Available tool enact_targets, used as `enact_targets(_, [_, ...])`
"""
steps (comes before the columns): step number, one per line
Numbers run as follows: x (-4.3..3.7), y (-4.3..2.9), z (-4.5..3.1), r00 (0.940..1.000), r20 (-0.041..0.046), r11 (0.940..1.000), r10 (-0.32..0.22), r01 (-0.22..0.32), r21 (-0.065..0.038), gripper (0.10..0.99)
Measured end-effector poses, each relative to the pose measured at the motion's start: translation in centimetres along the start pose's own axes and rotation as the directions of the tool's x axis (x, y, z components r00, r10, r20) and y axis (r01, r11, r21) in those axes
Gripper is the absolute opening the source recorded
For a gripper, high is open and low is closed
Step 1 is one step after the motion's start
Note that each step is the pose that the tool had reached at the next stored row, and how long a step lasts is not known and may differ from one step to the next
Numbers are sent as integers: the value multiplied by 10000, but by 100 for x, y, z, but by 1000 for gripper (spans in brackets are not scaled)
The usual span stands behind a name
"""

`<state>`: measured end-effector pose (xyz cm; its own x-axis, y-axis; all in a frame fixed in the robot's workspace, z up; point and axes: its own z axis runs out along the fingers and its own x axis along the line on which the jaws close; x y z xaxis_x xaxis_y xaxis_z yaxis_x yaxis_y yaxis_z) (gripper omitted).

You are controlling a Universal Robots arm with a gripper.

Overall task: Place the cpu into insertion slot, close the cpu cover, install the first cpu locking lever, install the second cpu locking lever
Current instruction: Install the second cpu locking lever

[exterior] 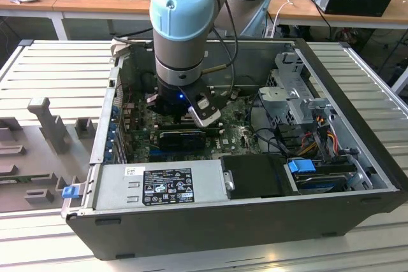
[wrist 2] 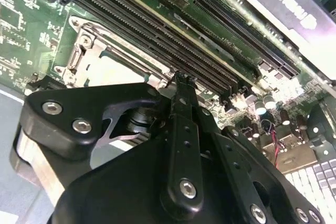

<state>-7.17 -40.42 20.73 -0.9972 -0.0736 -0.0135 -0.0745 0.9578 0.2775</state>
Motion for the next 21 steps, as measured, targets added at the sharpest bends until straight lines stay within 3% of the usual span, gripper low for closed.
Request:
enact_targets(3, [10, -13, 45, 10000, 8, 10000, 0, 0, -85, 106])
enact_targets(11, [29, -33, 121, 10000, 36, 9990, -1, 3, -454, 106])
enact_targets(14, [58, -35, 133, 10000, 37, 9988, -1, 3, -490, 106])
enact_targets(21, [57, 21, -52, 10000, 36, 9988, -1, 3, -492, 106])
